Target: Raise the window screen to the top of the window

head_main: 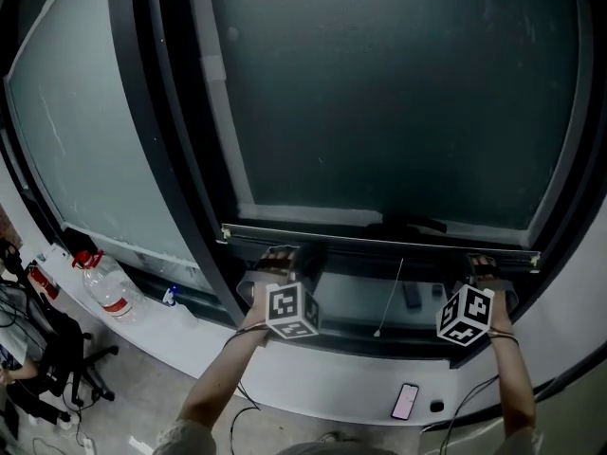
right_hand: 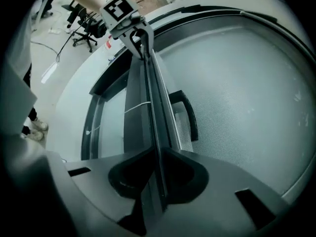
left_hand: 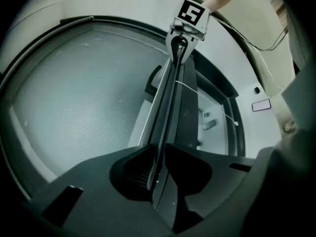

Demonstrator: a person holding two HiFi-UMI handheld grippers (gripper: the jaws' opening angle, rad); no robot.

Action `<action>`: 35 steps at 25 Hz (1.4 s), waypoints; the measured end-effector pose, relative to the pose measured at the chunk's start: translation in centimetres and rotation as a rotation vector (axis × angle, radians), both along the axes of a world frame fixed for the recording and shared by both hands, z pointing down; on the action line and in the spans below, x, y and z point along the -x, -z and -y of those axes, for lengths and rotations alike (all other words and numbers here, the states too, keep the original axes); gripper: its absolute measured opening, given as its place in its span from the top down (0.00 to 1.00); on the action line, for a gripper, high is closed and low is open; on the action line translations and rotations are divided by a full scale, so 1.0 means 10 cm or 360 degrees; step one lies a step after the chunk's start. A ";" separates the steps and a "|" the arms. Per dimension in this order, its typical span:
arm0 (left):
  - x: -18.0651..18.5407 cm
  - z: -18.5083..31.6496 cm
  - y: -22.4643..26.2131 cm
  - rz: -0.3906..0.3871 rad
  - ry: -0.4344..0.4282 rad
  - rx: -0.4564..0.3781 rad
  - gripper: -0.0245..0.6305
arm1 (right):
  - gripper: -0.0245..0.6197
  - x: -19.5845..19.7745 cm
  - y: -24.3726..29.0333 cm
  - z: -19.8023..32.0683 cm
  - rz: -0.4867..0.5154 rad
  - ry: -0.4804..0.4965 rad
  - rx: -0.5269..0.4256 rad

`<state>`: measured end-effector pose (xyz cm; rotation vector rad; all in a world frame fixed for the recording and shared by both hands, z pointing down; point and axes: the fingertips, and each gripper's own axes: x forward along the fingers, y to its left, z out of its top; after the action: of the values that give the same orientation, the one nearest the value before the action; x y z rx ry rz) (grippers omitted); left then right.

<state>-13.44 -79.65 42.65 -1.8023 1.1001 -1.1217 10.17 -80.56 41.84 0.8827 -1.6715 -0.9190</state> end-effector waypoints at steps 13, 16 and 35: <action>0.13 0.11 -0.08 0.0399 0.0038 0.0346 0.85 | 0.92 0.01 -0.07 0.04 -0.0370 0.0062 0.0241; 0.10 0.11 -0.09 0.0544 0.0052 0.0355 0.85 | 0.92 0.00 -0.06 0.03 -0.0350 0.0083 0.0313; 0.06 0.12 -0.12 0.0527 -0.0089 0.0778 0.93 | 0.93 0.01 -0.04 0.01 -0.0341 0.0082 0.0640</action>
<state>-14.02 -80.80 43.85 -1.8915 0.6085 -1.6900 10.09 -80.70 42.29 0.4553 -1.6199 -0.6514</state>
